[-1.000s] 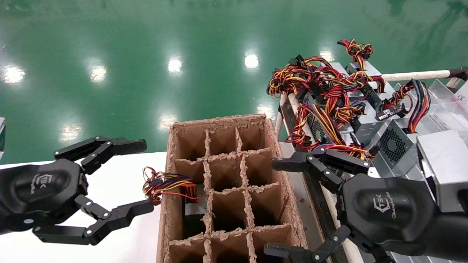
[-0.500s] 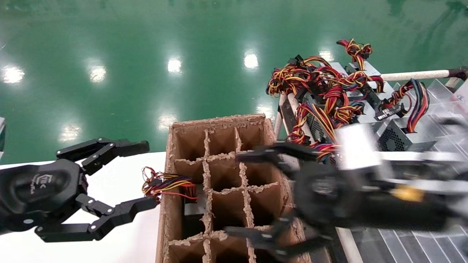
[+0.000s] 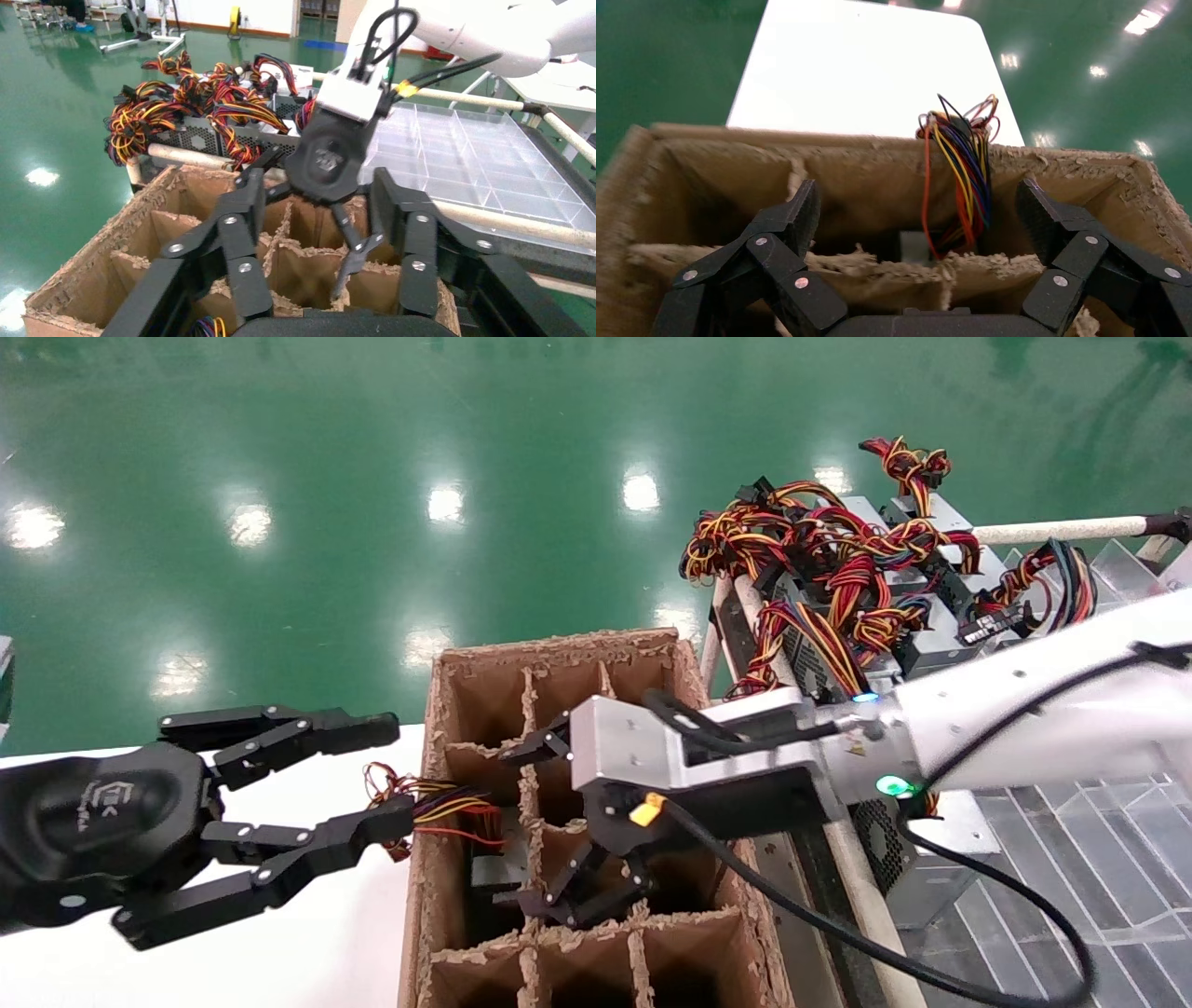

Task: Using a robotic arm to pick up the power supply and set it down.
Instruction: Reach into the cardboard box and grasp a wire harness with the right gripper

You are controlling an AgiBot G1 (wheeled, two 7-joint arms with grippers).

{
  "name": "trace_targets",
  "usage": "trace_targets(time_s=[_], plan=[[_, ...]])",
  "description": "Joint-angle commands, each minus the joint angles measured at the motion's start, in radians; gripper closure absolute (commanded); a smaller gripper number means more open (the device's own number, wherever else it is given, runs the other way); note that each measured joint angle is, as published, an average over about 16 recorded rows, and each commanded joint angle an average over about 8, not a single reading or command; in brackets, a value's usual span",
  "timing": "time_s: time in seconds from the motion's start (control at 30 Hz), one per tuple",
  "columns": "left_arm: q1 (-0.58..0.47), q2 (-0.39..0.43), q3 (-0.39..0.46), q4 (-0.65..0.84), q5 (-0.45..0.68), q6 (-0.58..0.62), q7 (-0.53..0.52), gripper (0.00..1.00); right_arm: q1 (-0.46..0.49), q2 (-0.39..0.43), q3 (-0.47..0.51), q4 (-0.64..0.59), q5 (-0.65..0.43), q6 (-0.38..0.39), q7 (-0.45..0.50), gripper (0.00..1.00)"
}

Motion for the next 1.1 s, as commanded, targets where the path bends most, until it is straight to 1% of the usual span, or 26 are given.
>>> trace_targets(time_s=[0.03,0.07,0.1,0.43,0.67,0.87,1.1], plan=[[0.000,0.000,0.000,0.000,0.000,0.000,0.000,1.00,0.025,-0.032,-0.017,-0.042,-0.031,0.002,-0.028,0.92],[0.000,0.000,0.000,0.000,0.000,0.000,0.000,1.00,0.035,-0.047,-0.022,-0.064,-0.041,0.004,-0.044,0.98],[0.000,0.000,0.000,0.000,0.000,0.000,0.000,1.00,0.043,-0.061,-0.027,-0.086,-0.049,0.005,-0.060,1.00],[0.000,0.000,0.000,0.000,0.000,0.000,0.000,1.00,0.112,-0.190,-0.049,-0.338,-0.075,0.006,-0.221,1.00],[0.000,0.000,0.000,0.000,0.000,0.000,0.000,1.00,0.152,-0.252,-0.059,-0.493,-0.084,0.013,-0.317,1.00],[0.000,0.000,0.000,0.000,0.000,0.000,0.000,1.00,0.171,-0.276,-0.067,-0.571,-0.074,0.018,-0.372,1.00],[0.000,0.000,0.000,0.000,0.000,0.000,0.000,1.00,0.173,-0.285,-0.088,-0.604,-0.046,0.022,-0.401,1.00]])
